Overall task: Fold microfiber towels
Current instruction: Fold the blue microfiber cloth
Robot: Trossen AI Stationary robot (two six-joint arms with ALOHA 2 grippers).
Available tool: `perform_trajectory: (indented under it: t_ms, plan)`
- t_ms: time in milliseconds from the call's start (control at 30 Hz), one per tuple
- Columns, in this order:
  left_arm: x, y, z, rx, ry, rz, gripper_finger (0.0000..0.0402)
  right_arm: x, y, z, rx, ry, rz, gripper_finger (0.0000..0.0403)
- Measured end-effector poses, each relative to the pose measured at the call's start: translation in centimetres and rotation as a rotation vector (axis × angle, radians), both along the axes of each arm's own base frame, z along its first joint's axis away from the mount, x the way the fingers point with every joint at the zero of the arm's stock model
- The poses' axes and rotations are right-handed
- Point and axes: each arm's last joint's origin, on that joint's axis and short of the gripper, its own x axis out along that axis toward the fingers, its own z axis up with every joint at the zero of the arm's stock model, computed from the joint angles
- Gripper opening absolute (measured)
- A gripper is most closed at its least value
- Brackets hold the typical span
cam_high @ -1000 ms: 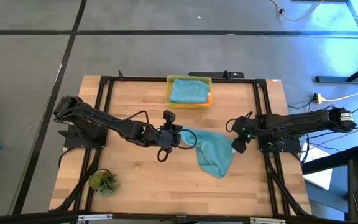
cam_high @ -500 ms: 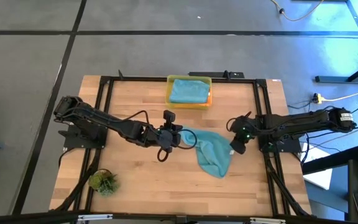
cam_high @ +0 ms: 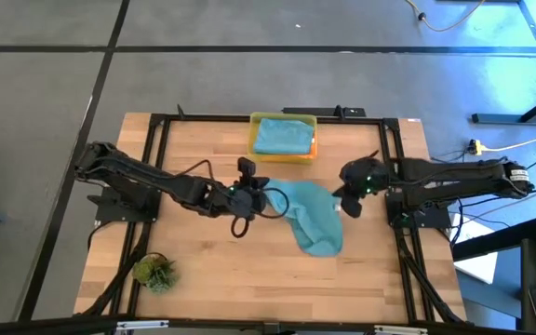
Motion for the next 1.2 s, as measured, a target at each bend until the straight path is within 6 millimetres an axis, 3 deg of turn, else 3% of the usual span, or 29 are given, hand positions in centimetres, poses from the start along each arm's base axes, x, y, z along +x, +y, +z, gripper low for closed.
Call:
perform_trajectory:
  t_ms: [367,633,800,900,1100,1200]
  plan:
    - [-4.4,1.5,6.6,0.083,-0.194,0.099,0.0000,-0.3,-0.6,12.1,-0.295,-0.121,-0.046,0.0001]
    - [-7.2,2.7,10.6,0.092,-0.362,0.131,0.0000,-1.7,-0.9,18.1,-0.443,-0.236,-0.109,0.0000]
    - [-8.3,2.1,11.3,0.060,-0.405,0.103,0.0000,-2.1,-0.8,18.9,-0.451,-0.253,-0.111,0.0000]
    - [-8.5,1.3,11.4,0.057,-0.408,0.085,0.0000,-2.1,-0.8,18.4,-0.445,-0.224,-0.107,0.0000]
    - [-8.9,-2.0,10.7,0.066,-0.380,0.017,0.0000,-1.5,0.1,17.0,-0.420,-0.182,-0.055,0.0000]
    - [-9.2,-1.7,10.3,0.124,-0.332,0.100,0.0000,-1.4,0.1,16.6,-0.437,-0.165,-0.069,0.0000]
